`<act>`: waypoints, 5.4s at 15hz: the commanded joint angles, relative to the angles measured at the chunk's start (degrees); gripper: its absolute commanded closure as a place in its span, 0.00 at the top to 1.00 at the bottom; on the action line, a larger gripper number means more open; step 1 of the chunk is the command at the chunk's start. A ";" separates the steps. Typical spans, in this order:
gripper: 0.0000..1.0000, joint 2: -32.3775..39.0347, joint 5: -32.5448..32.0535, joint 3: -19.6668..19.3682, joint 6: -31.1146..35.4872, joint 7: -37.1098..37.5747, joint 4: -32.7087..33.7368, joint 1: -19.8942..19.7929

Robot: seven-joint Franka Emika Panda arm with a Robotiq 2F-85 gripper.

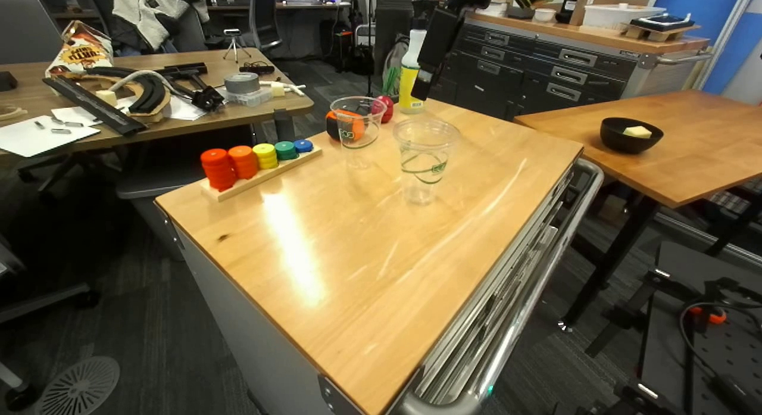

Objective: Stack the clear cups inside each other

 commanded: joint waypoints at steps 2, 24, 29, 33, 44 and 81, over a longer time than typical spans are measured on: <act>0.99 6.19 -3.65 0.69 0.23 2.98 6.58 -0.45; 0.75 26.59 -12.19 0.53 -5.39 9.25 28.43 -1.99; 0.42 28.04 -10.95 1.48 -5.27 8.76 29.52 -2.80; 0.13 26.81 -12.41 1.10 -5.89 9.38 29.35 -1.94; 0.01 17.10 -11.94 1.87 -17.91 14.72 27.65 -1.08; 0.01 -2.43 2.21 -0.58 -16.81 2.95 4.32 -1.21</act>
